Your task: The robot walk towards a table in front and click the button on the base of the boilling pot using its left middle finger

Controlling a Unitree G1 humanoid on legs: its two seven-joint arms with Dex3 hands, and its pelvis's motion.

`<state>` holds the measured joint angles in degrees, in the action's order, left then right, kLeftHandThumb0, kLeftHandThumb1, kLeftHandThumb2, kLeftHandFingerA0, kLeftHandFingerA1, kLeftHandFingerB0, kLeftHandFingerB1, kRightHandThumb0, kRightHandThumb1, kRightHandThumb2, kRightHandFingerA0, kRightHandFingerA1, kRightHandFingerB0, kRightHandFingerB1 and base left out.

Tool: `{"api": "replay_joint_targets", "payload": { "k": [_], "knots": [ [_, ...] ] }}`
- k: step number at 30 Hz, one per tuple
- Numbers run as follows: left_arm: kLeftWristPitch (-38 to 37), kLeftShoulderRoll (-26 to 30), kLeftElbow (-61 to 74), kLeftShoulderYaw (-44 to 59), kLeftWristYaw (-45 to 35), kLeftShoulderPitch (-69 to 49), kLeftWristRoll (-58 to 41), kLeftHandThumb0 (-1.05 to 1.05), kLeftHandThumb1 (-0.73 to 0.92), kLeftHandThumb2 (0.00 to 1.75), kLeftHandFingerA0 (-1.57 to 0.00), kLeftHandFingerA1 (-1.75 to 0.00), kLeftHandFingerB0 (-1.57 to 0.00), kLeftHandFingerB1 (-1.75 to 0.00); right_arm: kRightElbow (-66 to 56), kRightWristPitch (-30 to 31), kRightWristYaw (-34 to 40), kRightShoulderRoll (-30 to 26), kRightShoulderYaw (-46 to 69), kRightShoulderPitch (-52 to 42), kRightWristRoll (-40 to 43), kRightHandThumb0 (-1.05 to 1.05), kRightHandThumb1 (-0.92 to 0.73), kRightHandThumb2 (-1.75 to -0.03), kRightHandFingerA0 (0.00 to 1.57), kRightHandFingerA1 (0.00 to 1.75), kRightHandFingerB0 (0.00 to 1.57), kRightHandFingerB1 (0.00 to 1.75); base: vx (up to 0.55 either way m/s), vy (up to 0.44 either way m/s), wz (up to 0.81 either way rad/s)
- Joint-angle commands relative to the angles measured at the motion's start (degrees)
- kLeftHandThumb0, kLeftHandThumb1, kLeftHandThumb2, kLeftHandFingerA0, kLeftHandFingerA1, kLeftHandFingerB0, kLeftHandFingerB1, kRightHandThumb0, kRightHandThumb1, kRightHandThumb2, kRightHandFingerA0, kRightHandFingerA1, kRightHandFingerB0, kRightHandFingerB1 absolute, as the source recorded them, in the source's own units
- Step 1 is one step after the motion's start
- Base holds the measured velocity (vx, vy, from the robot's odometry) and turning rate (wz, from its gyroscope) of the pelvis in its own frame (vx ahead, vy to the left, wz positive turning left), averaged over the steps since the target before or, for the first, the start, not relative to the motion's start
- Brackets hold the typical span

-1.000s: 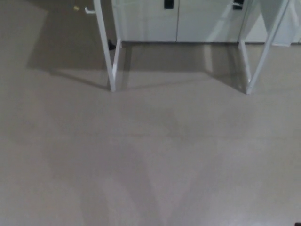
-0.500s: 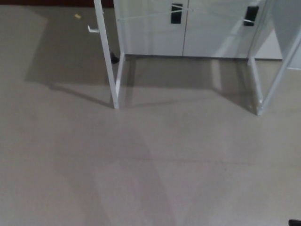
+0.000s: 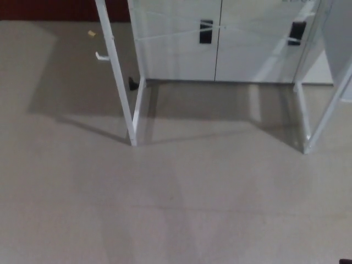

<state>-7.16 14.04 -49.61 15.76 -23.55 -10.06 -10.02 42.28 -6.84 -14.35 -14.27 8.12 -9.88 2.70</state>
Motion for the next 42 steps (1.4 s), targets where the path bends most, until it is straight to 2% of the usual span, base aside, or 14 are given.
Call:
{"api": "replay_joint_targets", "payload": {
  "k": [1,2,12,16,17,21,22,25,27,29,30,32,37,42],
  "knots": [
    [-0.3,1.1,0.4,0.2,0.4,-1.0,-0.1,0.04,0.58,0.54,-0.52,-0.53,-0.35,-0.4,0.7,-0.6,0.5,-0.2,-0.1,0.1,-0.2,-0.26,-0.46,-0.62,0.56,0.49,0.37,0.42,0.17,0.1,-0.15],
    [-0.4,1.1,0.0,0.2,0.5,-0.8,-0.1,0.04,0.56,0.56,-0.5,-0.53,-0.35,-0.41,1.0,-1.0,0.5,-0.3,-0.1,0.2,-0.2,-0.2,-0.54,-0.56,0.6,0.44,0.39,0.37,0.17,0.094,0.02],
    [-1.5,1.3,0.6,-0.6,0.5,-2.1,0.7,0.03,0.57,0.55,-0.53,-0.53,-0.37,-0.42,2.2,-2.8,0.2,-0.8,-1.2,-0.6,-1.1,-0.26,-0.47,-0.62,0.53,0.47,0.37,0.41,0.16,-0.063,0.09],
    [-1.9,1.3,-0.7,-0.6,0.3,-1.6,0.3,0.03,0.55,0.55,-0.52,-0.53,-0.39,-0.43,2.2,-3.0,-0.3,-0.9,-1.3,-0.8,-0.9,-0.21,-0.55,-0.56,0.58,0.43,0.37,0.36,0.17,-0.257,0.08],
    [-1.8,1.4,-0.8,-0.6,0.3,-1.5,0.3,0.02,0.54,0.55,-0.52,-0.53,-0.38,-0.43,2.4,-3.1,-0.1,-0.9,-1.3,-0.7,-0.9,-0.29,-0.46,-0.64,0.56,0.5,0.36,0.42,0.13,-0.142,-0.05],
    [-1.8,1.4,-0.2,-1.5,2.0,-2.0,1.5,0.0,0.53,0.55,-0.56,-0.52,-0.41,-0.43,2.9,-3.1,0.2,-1.0,-1.7,-0.6,-1.4,-0.29,-0.46,-0.64,0.56,0.49,0.35,0.42,0.09,-0.072,-0.02],
    [-1.6,1.5,-0.1,-1.4,1.2,-2.0,1.0,0.0,0.54,0.55,-0.54,-0.52,-0.39,-0.43,3.1,-3.0,0.3,-1.0,-1.7,-0.3,-1.4,-0.22,-0.54,-0.56,0.59,0.43,0.37,0.36,0.15,-0.019,-0.03],
    [-2.6,1.5,-0.1,-1.8,2.0,-2.0,1.6,0.0,0.54,0.54,-0.56,-0.53,-0.41,-0.44,3.0,-2.9,0.4,-1.0,-1.9,-0.3,-1.5,-0.29,-0.46,-0.64,0.56,0.49,0.36,0.42,0.18,0.053,-0.06],
    [-3.0,1.6,-0.4,-1.8,1.5,-1.9,1.4,0.02,0.55,0.53,-0.57,-0.54,-0.4,-0.43,2.5,-3.0,0.6,-1.2,-2.6,-0.4,-2.3,-0.22,-0.56,-0.56,0.59,0.42,0.38,0.36,0.21,0.122,-0.09],
    [-2.7,1.6,-0.6,-1.4,1.0,-1.8,0.8,0.02,0.55,0.53,-0.57,-0.54,-0.4,-0.44,2.5,-3.2,0.5,-1.4,-2.9,-0.3,-2.4,-0.29,-0.48,-0.64,0.54,0.48,0.35,0.41,0.21,0.095,0.21],
    [-2.8,1.6,-0.7,-1.6,1.1,-1.9,1.0,-0.01,0.54,0.53,-0.59,-0.53,-0.41,-0.43,2.7,-3.2,0.6,-1.4,-3.1,-0.2,-2.5,-0.22,-0.55,-0.57,0.58,0.42,0.37,0.36,0.14,-0.011,-0.56],
    [-2.9,1.7,-0.3,-1.9,1.4,-2.0,1.3,0.01,0.55,0.53,-0.58,-0.54,-0.41,-0.44,2.8,-3.1,0.7,-1.7,-3.6,0.1,-2.9,-0.29,-0.48,-0.63,0.54,0.47,0.34,0.41,0.17,0.022,0.05],
    [-3.3,1.9,-0.1,-2.5,1.9,-2.0,1.9,-0.02,0.53,0.55,-0.58,-0.54,-0.42,-0.44,3.4,-4.1,0.4,-1.9,-4.2,0.6,-3.3,-0.23,-0.55,-0.57,0.58,0.43,0.37,0.36,0.23,0.019,0.08],
    [-3.2,2.0,-0.2,-2.9,2.6,-1.9,2.2,-0.02,0.53,0.55,-0.64,-0.55,-0.44,-0.44,3.8,-4.0,0.2,-2.1,-4.6,0.7,-3.5,-0.3,-0.48,-0.64,0.54,0.48,0.35,0.42,0.25,-0.13,0.15]
  ]
}}
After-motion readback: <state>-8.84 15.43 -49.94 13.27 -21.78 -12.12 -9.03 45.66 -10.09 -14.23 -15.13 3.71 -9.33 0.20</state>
